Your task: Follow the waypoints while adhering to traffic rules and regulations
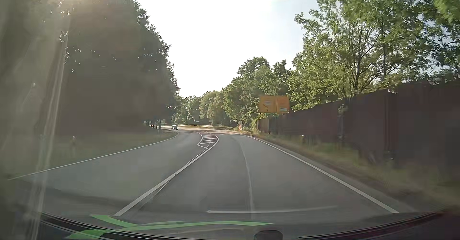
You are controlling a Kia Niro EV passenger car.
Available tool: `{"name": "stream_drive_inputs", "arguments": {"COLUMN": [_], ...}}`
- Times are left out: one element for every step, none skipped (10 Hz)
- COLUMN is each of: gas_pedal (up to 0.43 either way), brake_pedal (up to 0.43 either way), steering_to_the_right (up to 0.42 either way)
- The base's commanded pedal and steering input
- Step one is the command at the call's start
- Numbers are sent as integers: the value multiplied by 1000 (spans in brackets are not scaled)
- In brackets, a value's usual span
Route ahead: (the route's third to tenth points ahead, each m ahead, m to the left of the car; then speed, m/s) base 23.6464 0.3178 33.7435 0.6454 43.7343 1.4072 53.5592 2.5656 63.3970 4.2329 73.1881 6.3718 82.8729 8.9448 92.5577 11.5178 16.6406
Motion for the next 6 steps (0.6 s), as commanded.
{"name": "stream_drive_inputs", "arguments": {"gas_pedal": [157, 157, 150, 138, 138, 138], "brake_pedal": [0, 0, 0, 0, 0, 0], "steering_to_the_right": [-19, -19, -19, -19, -19, -19]}}
